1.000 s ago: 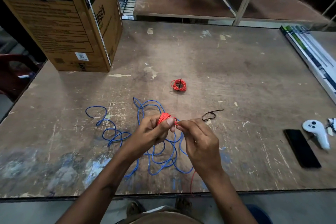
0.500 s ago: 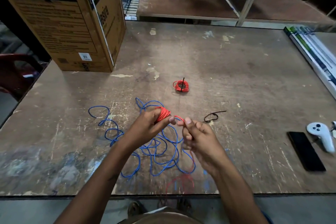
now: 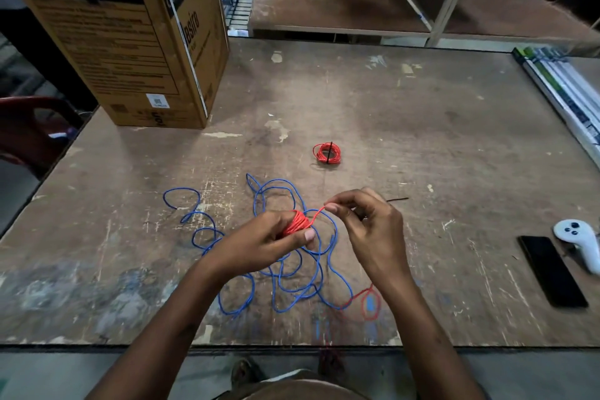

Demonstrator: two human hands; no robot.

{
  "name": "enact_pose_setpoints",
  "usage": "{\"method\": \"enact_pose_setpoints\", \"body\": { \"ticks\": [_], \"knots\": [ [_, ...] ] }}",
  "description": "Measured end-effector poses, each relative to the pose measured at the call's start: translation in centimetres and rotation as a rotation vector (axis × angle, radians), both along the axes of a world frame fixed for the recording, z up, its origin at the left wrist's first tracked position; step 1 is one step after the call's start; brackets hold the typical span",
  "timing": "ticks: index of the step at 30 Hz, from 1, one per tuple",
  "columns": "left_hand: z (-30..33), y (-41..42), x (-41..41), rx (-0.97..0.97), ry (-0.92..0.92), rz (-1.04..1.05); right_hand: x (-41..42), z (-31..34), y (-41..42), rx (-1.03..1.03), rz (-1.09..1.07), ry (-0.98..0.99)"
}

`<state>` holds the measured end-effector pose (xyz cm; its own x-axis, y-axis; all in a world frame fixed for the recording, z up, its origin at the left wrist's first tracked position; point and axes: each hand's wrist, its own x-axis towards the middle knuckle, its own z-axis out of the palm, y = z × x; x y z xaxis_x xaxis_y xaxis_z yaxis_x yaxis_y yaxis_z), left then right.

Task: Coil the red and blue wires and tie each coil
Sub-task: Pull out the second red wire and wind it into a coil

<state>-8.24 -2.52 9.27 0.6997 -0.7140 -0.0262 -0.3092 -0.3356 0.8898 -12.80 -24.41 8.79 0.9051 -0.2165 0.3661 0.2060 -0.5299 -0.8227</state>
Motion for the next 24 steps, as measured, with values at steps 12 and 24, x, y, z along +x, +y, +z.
{"method": "enact_pose_setpoints", "body": {
  "ticks": [12,24],
  "knots": [
    [0.9,-1.6,-1.8,-0.256,0.18,0.06,0.7,0.3,-0.7,0.16,0.081,-0.141],
    [2.0,-3.8,-2.8,-0.689,0.319,0.138,-3.1,-3.7,5.1,0.356,0.233,0.203]
  ]
}}
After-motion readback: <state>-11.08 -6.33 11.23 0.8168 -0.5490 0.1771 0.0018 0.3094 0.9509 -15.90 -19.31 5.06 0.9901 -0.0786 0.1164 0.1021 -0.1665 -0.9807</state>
